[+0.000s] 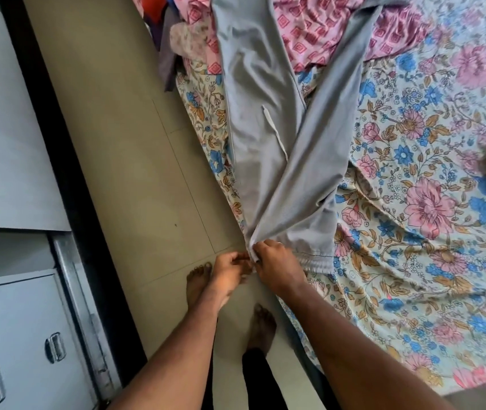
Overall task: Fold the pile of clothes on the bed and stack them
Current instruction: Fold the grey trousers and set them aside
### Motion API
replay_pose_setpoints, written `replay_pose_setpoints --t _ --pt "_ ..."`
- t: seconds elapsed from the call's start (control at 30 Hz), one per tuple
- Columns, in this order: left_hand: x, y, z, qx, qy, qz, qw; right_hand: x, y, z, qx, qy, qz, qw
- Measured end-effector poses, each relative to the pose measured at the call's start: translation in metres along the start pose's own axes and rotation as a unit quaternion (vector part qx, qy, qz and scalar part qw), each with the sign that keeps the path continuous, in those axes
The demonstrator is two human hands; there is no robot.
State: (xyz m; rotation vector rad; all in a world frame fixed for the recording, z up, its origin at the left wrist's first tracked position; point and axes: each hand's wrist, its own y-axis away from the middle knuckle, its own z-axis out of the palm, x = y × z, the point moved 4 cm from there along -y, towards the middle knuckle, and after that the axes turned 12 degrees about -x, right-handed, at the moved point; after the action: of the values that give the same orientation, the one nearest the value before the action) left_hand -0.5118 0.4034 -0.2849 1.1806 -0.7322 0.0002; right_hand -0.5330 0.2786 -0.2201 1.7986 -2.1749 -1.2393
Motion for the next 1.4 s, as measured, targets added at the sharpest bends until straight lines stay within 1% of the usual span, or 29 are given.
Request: replay_pose_setpoints --t 0.07,0.13,0.2,0.27,0.37,0.43,0.6,0.8,0.9,1.17,1.4 --pt "0.000 -0.003 -0.001 0.009 -0.014 -0.011 1.000 -0.005 0.001 0.005 -0.040 0.019 0.006 0.999" --pt "0.001 -0.006 -0.006 0.038 -0.033 -0.013 0.999 -0.006 0.003 0.006 -0.052 -0.005 0.025 0.998" --pt "0.008 -0.007 -0.014 0.079 -0.091 0.001 0.993 -0.005 0.003 0.001 -0.026 -0.043 0.049 0.998" --pt "0.024 -0.005 -0.018 0.093 -0.124 0.018 0.988 -0.002 -0.001 -0.008 0.007 -0.073 0.073 0.995" --pt "0.063 -0.004 -0.019 0.082 -0.153 0.044 0.984 -0.002 -0.010 -0.030 0.043 -0.102 0.101 0.989" --pt "0.094 -0.004 -0.019 0.071 -0.168 0.066 0.981 -0.005 -0.020 -0.049 0.054 -0.115 0.110 0.986" --pt "0.188 -0.001 -0.025 0.044 -0.177 0.110 0.977 -0.019 -0.049 -0.115 0.103 -0.132 0.136 0.976" --pt "0.303 -0.007 -0.041 0.014 -0.227 0.158 0.961 -0.036 -0.077 -0.202 0.187 -0.188 0.162 0.951" --pt "0.349 -0.017 -0.036 0.002 -0.256 0.170 0.952 -0.033 -0.087 -0.240 0.233 -0.220 0.169 0.932" --pt "0.455 -0.060 0.015 -0.041 -0.326 0.197 0.924 0.016 -0.125 -0.321 0.307 -0.266 0.202 0.891" --pt "0.548 -0.126 0.066 -0.086 -0.379 0.194 0.901 0.080 -0.178 -0.374 0.301 -0.326 0.254 0.860"
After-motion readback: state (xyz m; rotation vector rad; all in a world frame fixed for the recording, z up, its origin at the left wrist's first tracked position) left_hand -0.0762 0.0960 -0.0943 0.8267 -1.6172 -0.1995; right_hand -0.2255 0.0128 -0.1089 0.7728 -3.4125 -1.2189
